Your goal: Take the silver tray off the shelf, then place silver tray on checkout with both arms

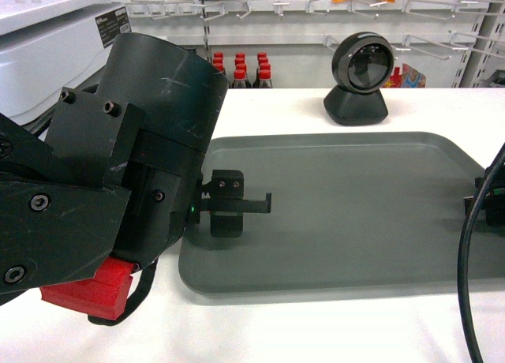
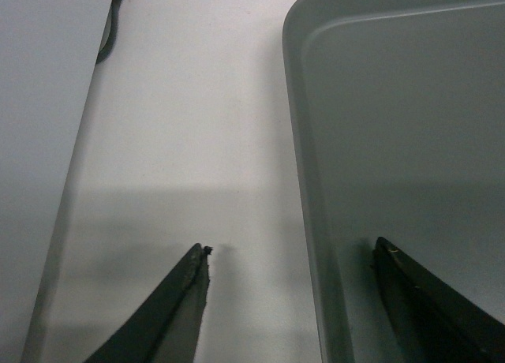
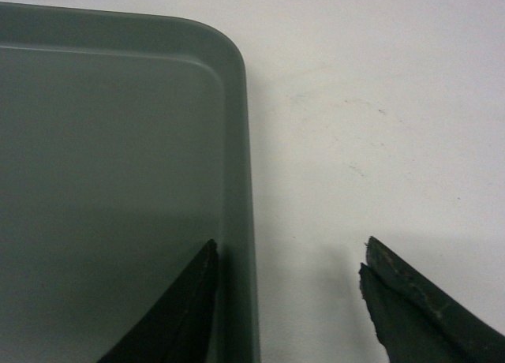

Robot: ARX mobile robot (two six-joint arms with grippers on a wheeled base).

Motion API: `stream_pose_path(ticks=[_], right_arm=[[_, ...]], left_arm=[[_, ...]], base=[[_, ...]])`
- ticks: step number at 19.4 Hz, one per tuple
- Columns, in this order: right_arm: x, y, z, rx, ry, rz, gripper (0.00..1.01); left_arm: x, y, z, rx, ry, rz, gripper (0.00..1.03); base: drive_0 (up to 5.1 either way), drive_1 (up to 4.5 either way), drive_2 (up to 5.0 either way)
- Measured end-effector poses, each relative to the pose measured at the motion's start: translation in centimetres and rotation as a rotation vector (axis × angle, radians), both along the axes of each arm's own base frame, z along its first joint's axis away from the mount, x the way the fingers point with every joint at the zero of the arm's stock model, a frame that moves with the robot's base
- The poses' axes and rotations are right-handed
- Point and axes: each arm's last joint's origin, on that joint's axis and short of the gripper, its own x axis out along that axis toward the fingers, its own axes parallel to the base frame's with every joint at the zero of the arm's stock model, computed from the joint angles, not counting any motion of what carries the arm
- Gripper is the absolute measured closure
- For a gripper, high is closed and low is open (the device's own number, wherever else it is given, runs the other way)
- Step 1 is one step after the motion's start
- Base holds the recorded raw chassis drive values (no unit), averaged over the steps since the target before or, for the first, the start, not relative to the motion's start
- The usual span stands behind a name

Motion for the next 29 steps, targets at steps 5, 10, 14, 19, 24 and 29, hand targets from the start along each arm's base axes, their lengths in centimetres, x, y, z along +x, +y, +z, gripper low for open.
stream_pose_path(ticks=[5, 10, 14, 19, 24, 29], right_arm=[[-0.1, 0.1, 0.7, 0.041, -0.008, 0.007, 0.01], [-0.3, 0.5, 1.8, 0.071, -0.033, 0.034, 0.03], [-0.3, 0.4, 2.9, 0.083, -0.073, 0.029, 0.03], [-0.6, 0.2, 5.6, 0.114, -0.152, 0.012, 0.03], [-0.4, -0.2, 7.5, 0.124, -0.200, 0.003, 0.03], [-0.3, -0.7, 7.0, 0.118, -0.191, -0.017, 0.03]], left_arm=[[0.1, 0.2, 0.7, -0.004, -0.030, -0.003, 0.05], [0.1, 0.5, 3.9, -0.041, -0.148, -0.016, 0.05], [0.0, 1.1, 5.8, -0.054, -0.207, -0.003, 0.05], [-0.7, 1.8, 7.8, -0.045, -0.259, 0.018, 0.05], [-1.3, 1.1, 8.0, -0.068, -0.239, -0.019, 0.05], [-2.1, -1.9, 7.0, -0.097, -0.181, -0.117, 0.05]], base=[[0.0, 0.00, 0.0], [0.0, 0.00, 0.0], [0.0, 0.00, 0.0], [0.0, 0.00, 0.0], [0.0, 0.00, 0.0], [0.0, 0.00, 0.0]])
